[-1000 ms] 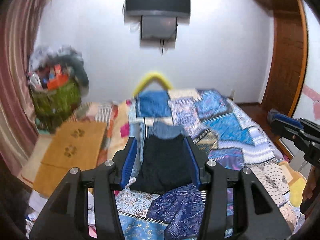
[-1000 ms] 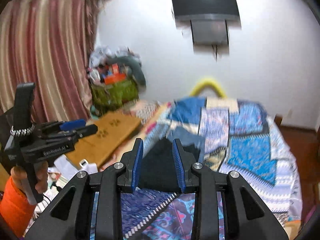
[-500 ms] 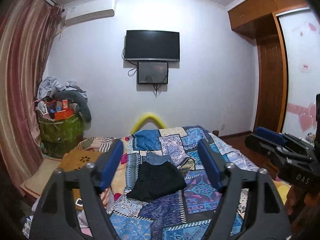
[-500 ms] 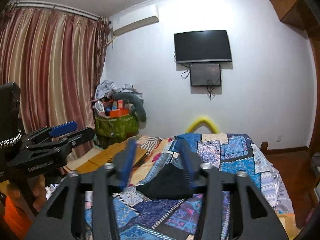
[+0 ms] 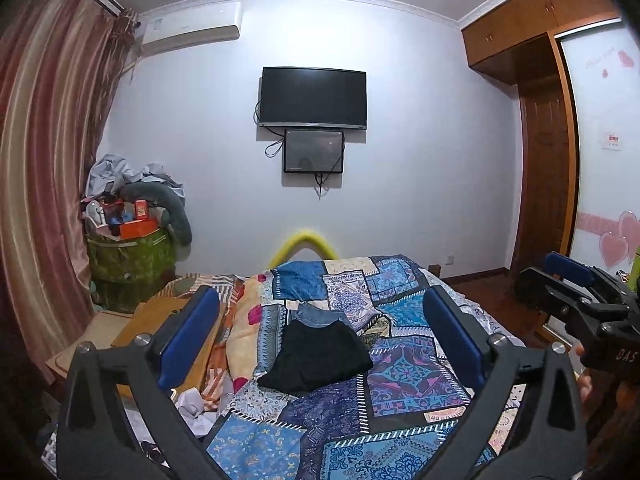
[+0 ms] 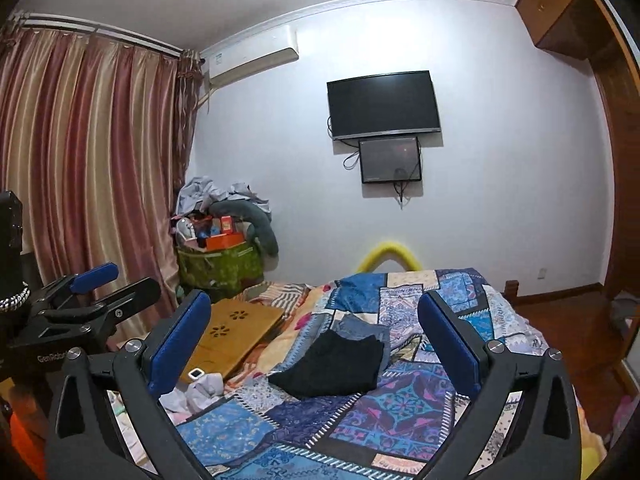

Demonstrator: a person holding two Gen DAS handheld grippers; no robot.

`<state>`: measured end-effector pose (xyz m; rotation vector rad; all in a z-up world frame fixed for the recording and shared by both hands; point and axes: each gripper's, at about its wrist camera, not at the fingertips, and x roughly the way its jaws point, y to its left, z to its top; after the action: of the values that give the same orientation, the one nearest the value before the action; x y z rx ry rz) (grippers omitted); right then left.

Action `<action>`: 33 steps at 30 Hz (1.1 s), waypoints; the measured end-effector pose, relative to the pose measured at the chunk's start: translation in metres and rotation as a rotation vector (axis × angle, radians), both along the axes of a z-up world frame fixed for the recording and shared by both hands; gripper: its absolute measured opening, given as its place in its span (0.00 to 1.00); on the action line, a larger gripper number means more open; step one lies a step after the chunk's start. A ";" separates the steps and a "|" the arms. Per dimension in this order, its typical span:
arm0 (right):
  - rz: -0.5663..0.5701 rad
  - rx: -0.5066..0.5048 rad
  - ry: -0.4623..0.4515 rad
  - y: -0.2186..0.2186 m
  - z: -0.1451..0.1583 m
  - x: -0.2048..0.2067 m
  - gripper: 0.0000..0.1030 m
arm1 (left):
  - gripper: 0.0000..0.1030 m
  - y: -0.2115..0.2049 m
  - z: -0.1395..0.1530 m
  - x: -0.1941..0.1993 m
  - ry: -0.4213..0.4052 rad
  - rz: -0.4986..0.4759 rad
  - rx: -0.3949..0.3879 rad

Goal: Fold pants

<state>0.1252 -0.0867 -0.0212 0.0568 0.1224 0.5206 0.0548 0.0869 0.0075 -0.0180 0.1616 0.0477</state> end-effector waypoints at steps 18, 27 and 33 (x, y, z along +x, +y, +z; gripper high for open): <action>-0.016 0.010 0.006 -0.008 -0.005 -0.007 1.00 | 1.00 -0.016 -0.004 0.000 0.002 -0.018 0.025; -0.027 0.011 0.011 -0.009 -0.002 -0.009 1.00 | 1.00 -0.016 -0.005 0.004 0.007 -0.030 0.022; -0.028 0.006 0.013 -0.010 -0.002 -0.010 1.00 | 1.00 -0.015 -0.007 0.005 0.009 -0.034 0.019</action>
<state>0.1156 -0.0965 -0.0228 0.0681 0.1324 0.4924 0.0598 0.0715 0.0010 0.0041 0.1709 0.0153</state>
